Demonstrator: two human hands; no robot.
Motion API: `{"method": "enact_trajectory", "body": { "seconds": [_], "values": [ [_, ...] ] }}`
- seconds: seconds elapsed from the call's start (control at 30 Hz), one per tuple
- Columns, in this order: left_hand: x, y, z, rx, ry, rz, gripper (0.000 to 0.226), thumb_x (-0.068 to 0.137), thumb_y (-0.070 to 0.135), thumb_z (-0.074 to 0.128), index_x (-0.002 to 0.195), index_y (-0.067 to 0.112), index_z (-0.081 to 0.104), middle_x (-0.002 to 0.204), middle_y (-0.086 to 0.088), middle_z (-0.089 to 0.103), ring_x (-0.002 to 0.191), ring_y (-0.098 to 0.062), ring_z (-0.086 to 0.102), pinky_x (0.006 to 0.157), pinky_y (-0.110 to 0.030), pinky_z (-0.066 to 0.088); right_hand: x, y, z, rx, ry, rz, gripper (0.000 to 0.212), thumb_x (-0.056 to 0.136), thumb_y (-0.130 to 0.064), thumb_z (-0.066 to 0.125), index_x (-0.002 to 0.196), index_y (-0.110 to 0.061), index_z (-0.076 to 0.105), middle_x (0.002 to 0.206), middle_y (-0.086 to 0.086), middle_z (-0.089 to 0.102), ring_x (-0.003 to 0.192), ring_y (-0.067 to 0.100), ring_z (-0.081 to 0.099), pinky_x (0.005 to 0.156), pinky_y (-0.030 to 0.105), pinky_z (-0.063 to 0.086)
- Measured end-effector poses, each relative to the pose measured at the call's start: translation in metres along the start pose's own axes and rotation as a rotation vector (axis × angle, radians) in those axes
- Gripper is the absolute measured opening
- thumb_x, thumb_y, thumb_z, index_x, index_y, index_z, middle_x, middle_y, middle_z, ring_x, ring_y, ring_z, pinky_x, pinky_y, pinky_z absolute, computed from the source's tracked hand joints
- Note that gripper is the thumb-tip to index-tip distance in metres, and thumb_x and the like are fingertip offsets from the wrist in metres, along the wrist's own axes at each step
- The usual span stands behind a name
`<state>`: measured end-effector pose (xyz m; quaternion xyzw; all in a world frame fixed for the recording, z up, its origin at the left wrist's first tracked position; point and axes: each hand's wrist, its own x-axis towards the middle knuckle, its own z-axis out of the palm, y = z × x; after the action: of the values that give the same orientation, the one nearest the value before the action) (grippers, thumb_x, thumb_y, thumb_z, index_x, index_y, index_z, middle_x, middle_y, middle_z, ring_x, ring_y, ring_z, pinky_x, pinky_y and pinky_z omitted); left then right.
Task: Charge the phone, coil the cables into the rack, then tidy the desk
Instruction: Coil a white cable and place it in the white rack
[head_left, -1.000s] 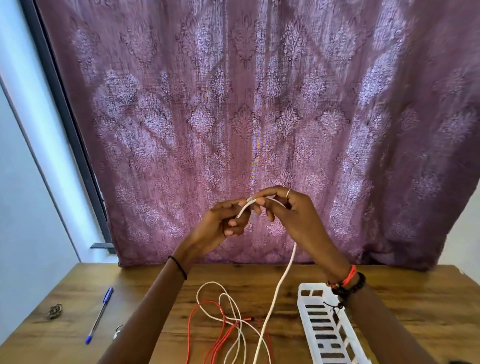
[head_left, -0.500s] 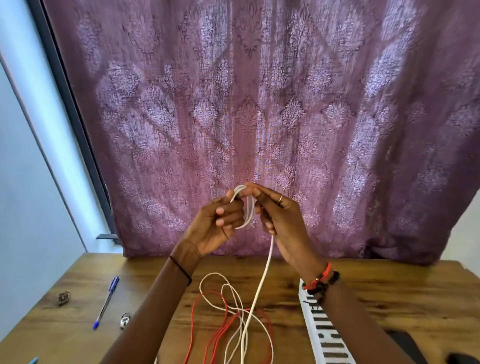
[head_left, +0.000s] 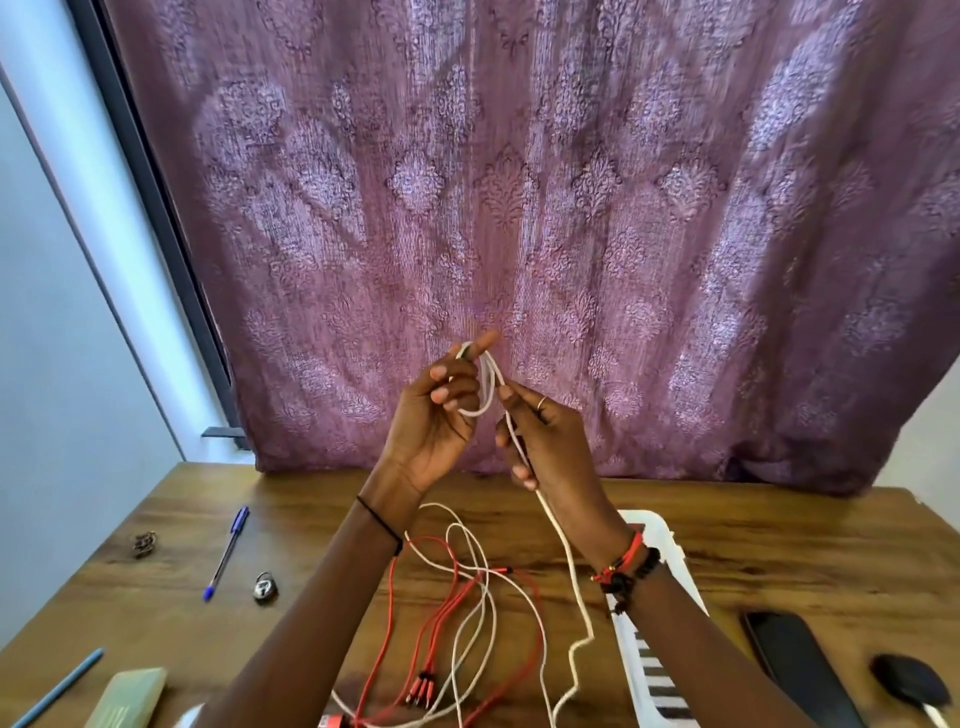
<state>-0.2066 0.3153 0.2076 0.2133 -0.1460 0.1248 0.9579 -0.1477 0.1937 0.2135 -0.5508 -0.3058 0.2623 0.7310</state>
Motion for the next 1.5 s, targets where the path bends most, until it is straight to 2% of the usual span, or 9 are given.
{"method": "enact_trajectory", "body": {
  "seconds": [0.17, 0.37, 0.73, 0.83, 0.9, 1.07, 1.23, 1.43, 1.5],
  "values": [
    [0.002, -0.002, 0.005, 0.054, 0.163, 0.165, 0.063, 0.072, 0.000, 0.072, 0.127, -0.012, 0.043, 0.067, 0.000, 0.063, 0.053, -0.005, 0.061, 0.053, -0.016, 0.054, -0.006, -0.004, -0.004, -0.271, -0.066, -0.066, 0.026, 0.098, -0.017, 0.045, 0.118, -0.011, 0.060, 0.059, 0.009, 0.054, 0.024, 0.004, 0.034, 0.029, 0.010, 0.020],
    [0.013, -0.001, 0.009, 0.236, 0.331, 0.318, 0.035, 0.098, 0.013, 0.040, 0.125, -0.007, 0.047, 0.066, 0.002, 0.068, 0.059, -0.005, 0.065, 0.060, -0.014, 0.054, -0.019, -0.013, -0.009, -0.597, -0.081, -0.139, 0.007, 0.094, -0.014, 0.052, 0.093, -0.014, 0.059, 0.064, 0.010, 0.065, 0.024, 0.005, 0.039, 0.031, 0.012, 0.026],
    [0.019, -0.035, 0.022, 1.002, 0.492, 0.471, 0.027, 0.100, 0.009, 0.038, 0.087, 0.018, 0.060, 0.088, -0.003, 0.073, 0.070, -0.006, 0.068, 0.069, -0.018, 0.054, -0.037, -0.019, -0.023, -0.883, -0.159, -0.100, 0.011, 0.090, -0.016, 0.058, 0.097, -0.010, 0.063, 0.069, 0.011, 0.071, 0.034, -0.005, 0.048, 0.037, 0.008, 0.032],
    [0.021, -0.040, 0.015, 1.255, 0.542, 0.465, 0.023, 0.098, 0.005, 0.038, 0.086, 0.009, 0.056, 0.094, -0.012, 0.071, 0.070, -0.007, 0.069, 0.075, -0.029, 0.058, -0.035, -0.015, -0.024, -0.986, -0.183, -0.109, 0.020, 0.086, -0.018, 0.060, 0.105, -0.017, 0.068, 0.067, 0.005, 0.071, 0.050, -0.003, 0.057, 0.056, 0.013, 0.045],
    [0.020, -0.041, 0.007, 1.514, 0.502, 0.439, 0.022, 0.097, 0.011, 0.038, 0.081, 0.014, 0.053, 0.083, 0.005, 0.071, 0.072, -0.012, 0.070, 0.076, -0.039, 0.057, -0.034, -0.015, -0.029, -1.007, -0.166, -0.098, 0.021, 0.084, -0.018, 0.061, 0.103, -0.021, 0.070, 0.065, 0.002, 0.071, 0.059, 0.002, 0.061, 0.068, 0.025, 0.050],
    [0.012, -0.042, 0.003, 1.965, 0.414, 0.340, 0.021, 0.097, 0.014, 0.042, 0.086, 0.008, 0.058, 0.065, 0.020, 0.061, 0.058, 0.007, 0.059, 0.059, -0.013, 0.043, -0.032, -0.032, -0.045, -1.046, -0.102, -0.111, 0.009, 0.080, -0.019, 0.063, 0.085, -0.023, 0.069, 0.066, -0.004, 0.069, 0.066, 0.006, 0.063, 0.070, 0.028, 0.050],
    [0.005, -0.041, 0.005, 2.002, 0.205, 0.221, 0.021, 0.095, 0.010, 0.048, 0.098, -0.002, 0.066, 0.070, -0.001, 0.063, 0.052, 0.005, 0.048, 0.056, -0.011, 0.035, -0.027, -0.045, -0.058, -1.055, -0.095, -0.123, 0.008, 0.081, -0.016, 0.064, 0.084, -0.016, 0.071, 0.072, -0.001, 0.070, 0.066, 0.009, 0.062, 0.068, 0.028, 0.047],
    [-0.003, -0.033, 0.013, 1.513, 0.158, 0.030, 0.020, 0.096, 0.009, 0.045, 0.105, 0.010, 0.064, 0.047, 0.008, 0.057, 0.041, -0.003, 0.049, 0.047, -0.014, 0.043, -0.017, -0.060, -0.071, -0.909, -0.089, -0.202, 0.012, 0.081, -0.019, 0.070, 0.092, -0.020, 0.074, 0.066, -0.010, 0.067, 0.064, -0.001, 0.062, 0.064, 0.015, 0.044],
    [-0.004, -0.030, 0.016, 1.434, 0.163, 0.005, 0.025, 0.097, 0.009, 0.043, 0.109, -0.001, 0.063, 0.044, 0.006, 0.052, 0.038, -0.006, 0.046, 0.045, -0.015, 0.040, -0.014, -0.062, -0.071, -0.826, -0.070, -0.237, 0.013, 0.080, -0.020, 0.071, 0.091, -0.024, 0.075, 0.069, -0.007, 0.070, 0.072, 0.017, 0.067, 0.072, 0.029, 0.050]
  ]
}}
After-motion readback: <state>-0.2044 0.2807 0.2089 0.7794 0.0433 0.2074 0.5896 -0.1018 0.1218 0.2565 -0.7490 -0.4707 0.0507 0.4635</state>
